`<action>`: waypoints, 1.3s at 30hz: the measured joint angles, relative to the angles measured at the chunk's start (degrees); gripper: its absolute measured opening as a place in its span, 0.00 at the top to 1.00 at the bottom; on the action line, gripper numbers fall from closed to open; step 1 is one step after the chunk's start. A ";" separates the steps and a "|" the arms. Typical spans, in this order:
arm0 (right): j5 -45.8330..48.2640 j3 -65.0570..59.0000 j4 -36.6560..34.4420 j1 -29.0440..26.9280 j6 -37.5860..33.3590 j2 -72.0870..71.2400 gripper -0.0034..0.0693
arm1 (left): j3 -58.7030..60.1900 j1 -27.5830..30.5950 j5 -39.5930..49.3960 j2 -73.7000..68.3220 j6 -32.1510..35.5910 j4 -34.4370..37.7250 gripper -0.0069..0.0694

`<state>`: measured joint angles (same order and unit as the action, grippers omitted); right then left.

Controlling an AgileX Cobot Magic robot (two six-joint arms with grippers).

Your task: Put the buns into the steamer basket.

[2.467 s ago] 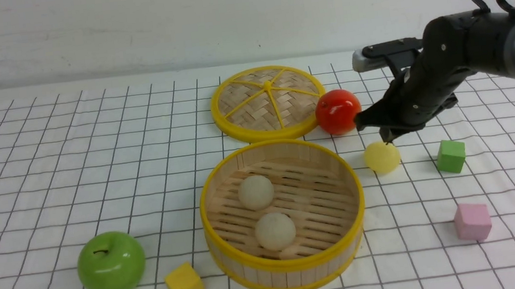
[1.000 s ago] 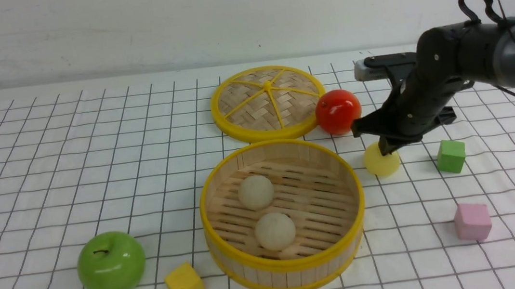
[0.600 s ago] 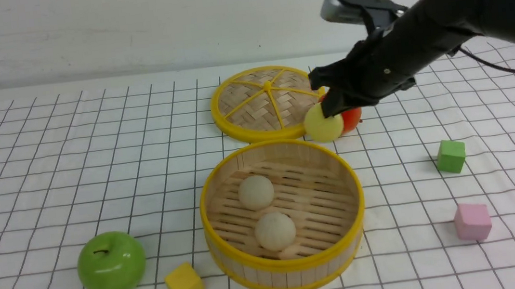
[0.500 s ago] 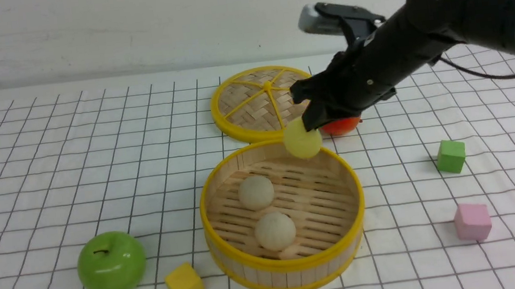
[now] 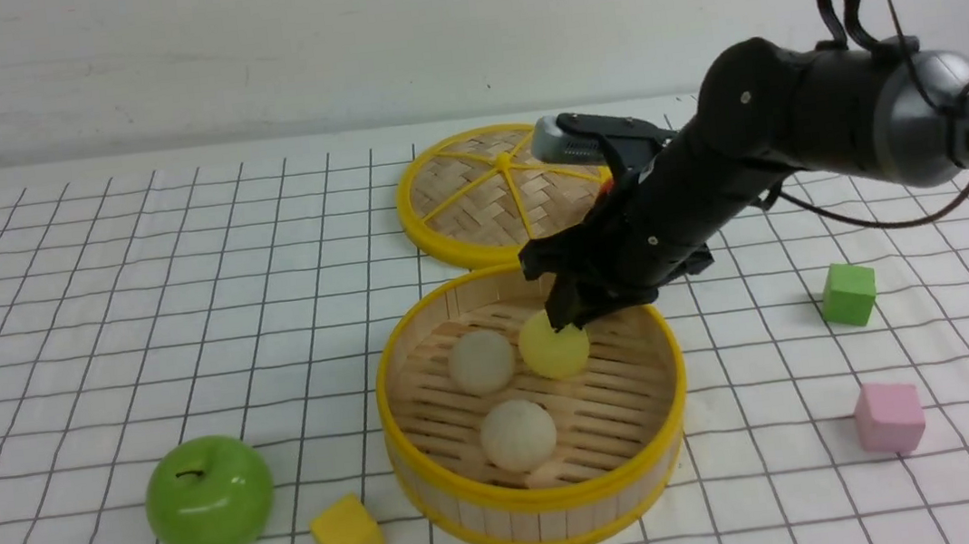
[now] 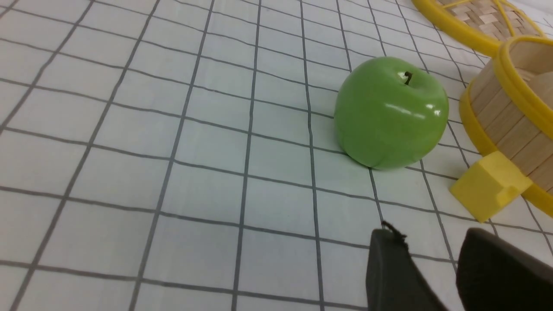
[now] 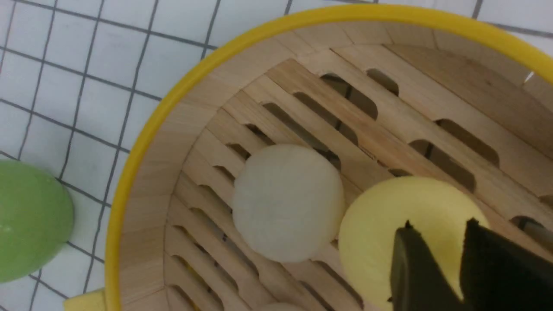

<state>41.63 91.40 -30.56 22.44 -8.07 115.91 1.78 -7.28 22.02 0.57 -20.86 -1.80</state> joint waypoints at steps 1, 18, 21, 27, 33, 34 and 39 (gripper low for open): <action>0.19 0.00 -0.01 0.00 0.00 -0.43 0.62 | 0.00 0.00 0.00 0.00 0.00 0.00 0.61; 29.31 0.05 19.55 -0.13 4.89 -34.11 0.49 | 0.00 0.00 0.00 0.00 0.00 -0.07 0.60; 29.56 -1.09 21.10 -0.13 5.82 -39.73 0.62 | 0.00 0.00 0.00 0.00 0.00 -0.07 0.60; 30.10 -11.03 21.05 -0.13 6.84 -55.36 0.96 | 0.00 0.00 0.00 0.00 0.00 -0.07 0.60; 30.83 -18.97 19.50 -0.13 8.99 -67.54 0.98 | 0.00 0.00 0.00 0.00 0.00 -0.07 0.60; 30.87 -19.82 19.33 -0.13 8.99 -69.46 0.98 | 0.00 0.00 0.00 0.00 0.00 -0.09 0.60; 30.87 -21.02 19.12 -0.13 9.16 -77.51 0.98 | 0.00 0.00 0.00 0.00 0.00 -0.09 0.60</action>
<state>72.51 70.38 -11.44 22.31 1.09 38.41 1.78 -7.28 22.02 0.57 -20.86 -1.89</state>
